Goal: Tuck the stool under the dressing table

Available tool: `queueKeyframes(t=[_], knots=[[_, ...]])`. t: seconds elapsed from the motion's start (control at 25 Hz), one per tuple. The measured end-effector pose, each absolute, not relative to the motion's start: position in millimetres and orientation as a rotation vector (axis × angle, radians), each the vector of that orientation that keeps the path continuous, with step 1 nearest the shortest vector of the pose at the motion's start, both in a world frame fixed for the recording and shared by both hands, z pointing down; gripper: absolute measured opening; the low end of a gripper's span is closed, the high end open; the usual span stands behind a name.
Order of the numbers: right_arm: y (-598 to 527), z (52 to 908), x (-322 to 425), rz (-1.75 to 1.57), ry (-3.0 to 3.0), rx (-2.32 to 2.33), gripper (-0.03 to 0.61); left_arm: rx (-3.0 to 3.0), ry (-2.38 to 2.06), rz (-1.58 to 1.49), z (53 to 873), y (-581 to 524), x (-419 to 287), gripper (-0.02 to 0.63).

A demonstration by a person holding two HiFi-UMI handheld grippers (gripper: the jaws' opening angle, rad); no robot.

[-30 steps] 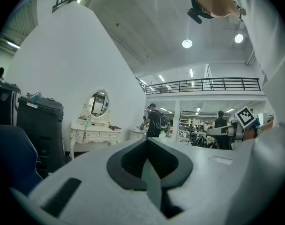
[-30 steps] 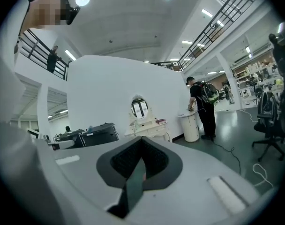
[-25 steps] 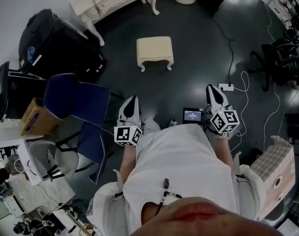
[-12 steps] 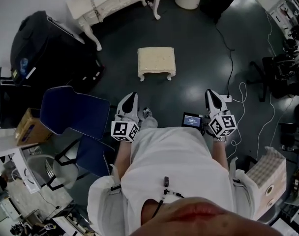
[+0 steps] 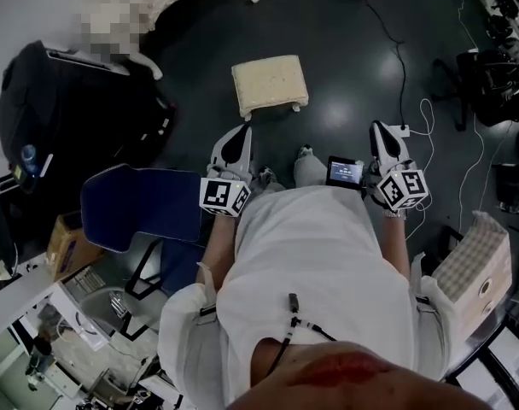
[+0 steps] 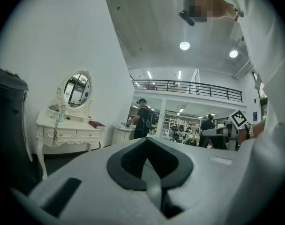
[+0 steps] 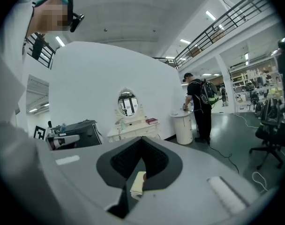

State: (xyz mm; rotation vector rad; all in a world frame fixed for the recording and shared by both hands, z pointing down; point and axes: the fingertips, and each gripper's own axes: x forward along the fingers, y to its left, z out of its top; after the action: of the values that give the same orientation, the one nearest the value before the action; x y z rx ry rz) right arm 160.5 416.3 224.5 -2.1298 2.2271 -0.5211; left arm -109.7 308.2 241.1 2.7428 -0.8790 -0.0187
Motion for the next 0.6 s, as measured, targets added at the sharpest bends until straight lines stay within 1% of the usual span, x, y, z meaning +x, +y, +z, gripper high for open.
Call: queueKeyframes(t=[0.24, 0.4, 0.6], knots=[[342, 244, 215, -0.598, 2.236, -2.098, 0.008, 2.705, -0.889, 0.048, 262, 253, -72, 0.006], [269, 257, 251, -0.597, 2.306, -2.008, 0.008, 2.666, -0.982, 0.064, 265, 206, -51, 0.006], [159, 264, 314, -0.575, 2.406, -1.934, 0.008, 2.61, -1.138, 0.024, 257, 126, -25, 0.006]])
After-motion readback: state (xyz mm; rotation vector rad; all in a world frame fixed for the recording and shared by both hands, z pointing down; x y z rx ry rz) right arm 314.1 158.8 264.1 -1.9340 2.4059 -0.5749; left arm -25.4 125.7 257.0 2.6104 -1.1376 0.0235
